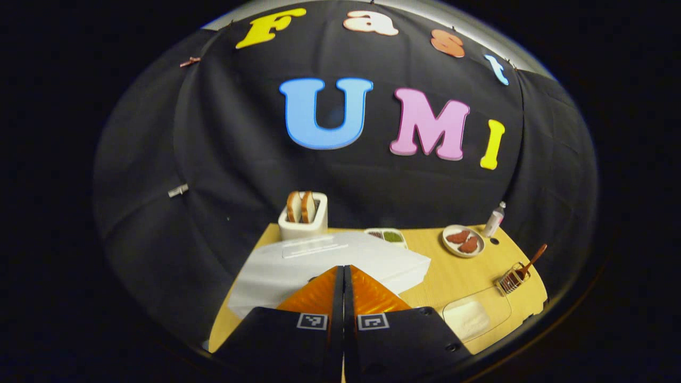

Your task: Close the left gripper, press the button to open the rice cooker; take a wooden spoon from the chopstick holder with the right hand, scoop a spoonful of rice and pour it into the rice cooker, then put the wooden spoon back into the chopstick holder.

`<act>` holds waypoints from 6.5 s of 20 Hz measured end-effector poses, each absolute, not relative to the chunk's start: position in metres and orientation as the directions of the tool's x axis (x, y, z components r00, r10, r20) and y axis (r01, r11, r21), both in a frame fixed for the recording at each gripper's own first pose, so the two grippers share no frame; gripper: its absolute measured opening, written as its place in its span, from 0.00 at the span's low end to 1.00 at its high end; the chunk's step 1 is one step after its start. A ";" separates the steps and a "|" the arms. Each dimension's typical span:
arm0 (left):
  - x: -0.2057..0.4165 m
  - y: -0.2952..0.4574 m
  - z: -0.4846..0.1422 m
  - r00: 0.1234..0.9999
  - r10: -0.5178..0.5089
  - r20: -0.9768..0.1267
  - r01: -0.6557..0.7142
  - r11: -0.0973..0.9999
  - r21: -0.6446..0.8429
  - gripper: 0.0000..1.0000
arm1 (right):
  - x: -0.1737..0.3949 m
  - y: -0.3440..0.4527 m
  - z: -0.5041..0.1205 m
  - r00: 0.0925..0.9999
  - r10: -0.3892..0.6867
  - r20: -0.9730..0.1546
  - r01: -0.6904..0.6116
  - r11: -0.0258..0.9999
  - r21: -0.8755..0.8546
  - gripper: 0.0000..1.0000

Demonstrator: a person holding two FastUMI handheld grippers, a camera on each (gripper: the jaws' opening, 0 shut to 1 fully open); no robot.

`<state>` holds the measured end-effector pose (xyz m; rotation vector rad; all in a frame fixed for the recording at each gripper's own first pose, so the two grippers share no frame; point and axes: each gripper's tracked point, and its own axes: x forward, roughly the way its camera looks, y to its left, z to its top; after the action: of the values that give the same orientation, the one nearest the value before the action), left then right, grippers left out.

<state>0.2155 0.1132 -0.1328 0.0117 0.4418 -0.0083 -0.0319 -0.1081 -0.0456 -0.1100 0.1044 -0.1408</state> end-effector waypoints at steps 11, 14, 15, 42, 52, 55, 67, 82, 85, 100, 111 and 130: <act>0.159 0.061 -0.032 0.992 -0.041 -0.116 0.051 0.995 0.081 0.94 | -0.018 -0.095 -0.075 0.986 -0.057 -0.159 0.047 0.997 -0.063 0.97; 0.130 0.031 -0.018 0.997 -0.053 -0.059 0.057 0.996 0.069 0.98 | -0.002 -0.102 -0.099 0.980 -0.031 -0.197 0.028 0.999 -0.020 0.98; 0.121 0.022 -0.019 0.997 -0.055 -0.054 0.059 0.996 0.063 0.98 | 0.006 -0.108 -0.109 0.978 -0.031 -0.209 0.029 1.000 -0.010 0.97; 0.029 -0.012 -0.087 0.924 0.335 -0.183 -0.332 0.942 0.044 0.99 | 0.160 -0.129 -0.438 0.801 0.223 -0.556 -0.011 0.933 0.358 0.45; 0.035 -0.002 -0.099 0.919 0.331 -0.212 -0.324 0.944 0.068 0.99 | 0.177 -0.123 -0.446 0.775 0.279 -0.568 0.056 0.863 0.501 0.29; 0.037 -0.001 -0.099 0.918 0.333 -0.215 -0.325 0.943 0.071 0.98 | 0.186 -0.123 -0.448 0.777 0.292 -0.558 0.062 0.846 0.529 0.34; 0.036 0.004 -0.094 0.917 0.338 -0.212 -0.325 0.941 0.094 0.98 | 0.198 -0.128 -0.409 0.840 0.270 -0.471 0.010 0.860 0.510 0.10; 0.028 0.059 -0.069 0.949 0.251 -0.191 -0.247 0.968 0.044 0.97 | 0.173 -0.049 -0.204 0.911 0.257 -0.321 -0.097 0.893 0.439 0.10; 0.027 0.072 -0.064 0.959 0.220 -0.179 -0.212 0.975 0.060 0.97 | 0.152 0.014 -0.200 0.886 0.315 -0.341 -0.162 0.898 0.409 0.10; 0.027 0.106 -0.083 0.975 0.133 -0.176 -0.133 0.991 0.012 0.97 | 0.101 0.143 -0.375 0.790 0.181 -0.586 -0.354 0.915 -0.194 0.10; 0.018 0.139 -0.093 0.962 0.192 -0.196 -0.194 0.981 0.005 0.97 | 0.078 0.182 -0.414 0.690 0.146 -0.709 -0.028 0.984 0.176 0.10; 0.009 0.136 -0.069 0.967 0.193 -0.165 -0.193 0.981 0.016 0.97 | 0.088 0.131 -0.374 0.778 0.304 -0.550 0.369 0.487 0.791 0.10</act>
<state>0.0090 0.1362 -0.0693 -0.0006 0.1667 0.1947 0.0882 0.1315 -0.3742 1.0868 0.7146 -0.0439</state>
